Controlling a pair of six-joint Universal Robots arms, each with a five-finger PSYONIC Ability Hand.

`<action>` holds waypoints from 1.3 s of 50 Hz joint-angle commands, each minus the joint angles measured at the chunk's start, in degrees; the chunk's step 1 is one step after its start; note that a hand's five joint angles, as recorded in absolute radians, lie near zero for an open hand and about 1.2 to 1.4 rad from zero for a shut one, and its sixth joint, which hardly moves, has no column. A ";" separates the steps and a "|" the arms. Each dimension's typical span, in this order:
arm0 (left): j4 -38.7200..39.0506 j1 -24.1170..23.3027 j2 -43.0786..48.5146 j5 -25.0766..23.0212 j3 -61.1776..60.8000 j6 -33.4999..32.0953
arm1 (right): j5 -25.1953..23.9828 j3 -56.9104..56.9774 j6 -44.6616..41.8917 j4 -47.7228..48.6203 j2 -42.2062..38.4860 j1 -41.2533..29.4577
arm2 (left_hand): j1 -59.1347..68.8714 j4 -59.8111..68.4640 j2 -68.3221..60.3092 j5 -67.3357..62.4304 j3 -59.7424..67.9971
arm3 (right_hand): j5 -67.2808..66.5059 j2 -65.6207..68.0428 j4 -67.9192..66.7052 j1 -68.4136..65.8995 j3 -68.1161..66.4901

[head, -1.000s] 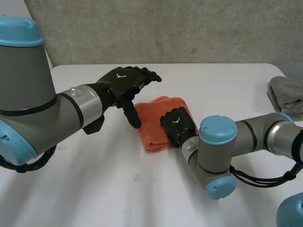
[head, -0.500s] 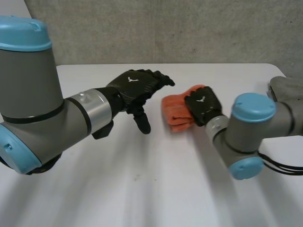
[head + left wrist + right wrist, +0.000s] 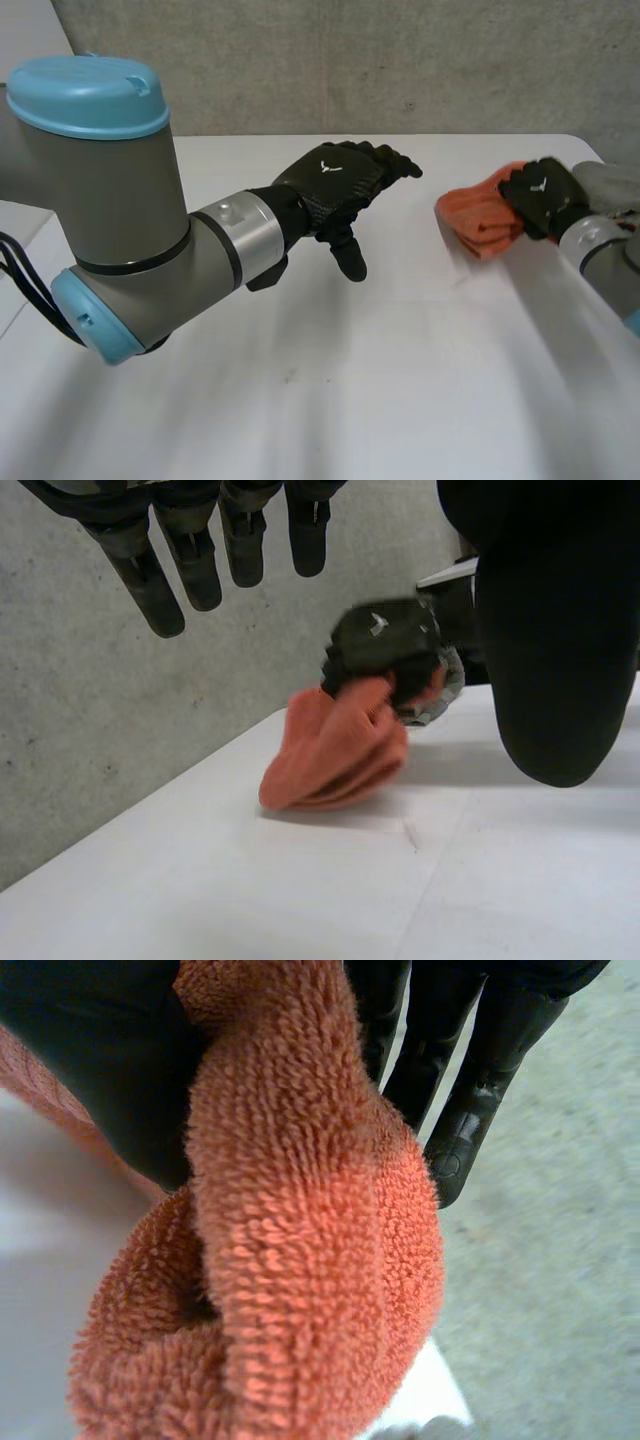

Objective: Fold the laundry.

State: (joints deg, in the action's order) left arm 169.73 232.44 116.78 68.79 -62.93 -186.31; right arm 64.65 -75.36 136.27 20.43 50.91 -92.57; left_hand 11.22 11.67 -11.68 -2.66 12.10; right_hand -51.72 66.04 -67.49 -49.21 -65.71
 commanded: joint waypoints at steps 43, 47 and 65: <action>-0.10 0.47 1.96 0.11 -2.37 2.62 | -12.26 33.17 8.66 -5.23 -22.35 24.20 | 2.36 1.91 -1.90 -0.91 1.48 | -18.28 13.96 -12.51 -30.79 -14.29; -0.10 0.47 1.61 0.20 -2.37 2.62 | -12.44 32.47 8.84 -6.11 -19.98 24.02 | 2.36 1.91 -1.90 -0.91 1.48 | 36.68 -41.00 42.45 24.16 40.66; 0.08 2.74 -4.79 3.26 -4.12 2.71 | 3.99 18.77 17.44 -13.58 6.82 5.58 | 2.02 1.57 -1.56 -0.58 1.14 | 51.72 -56.04 57.49 39.21 55.71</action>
State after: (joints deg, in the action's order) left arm 169.64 233.15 115.87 69.25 -65.69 -183.68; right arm 59.64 -50.66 149.10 7.21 48.94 -77.40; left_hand 11.27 11.76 -11.71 -2.66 12.10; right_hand -4.13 12.70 -13.52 -11.85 -12.38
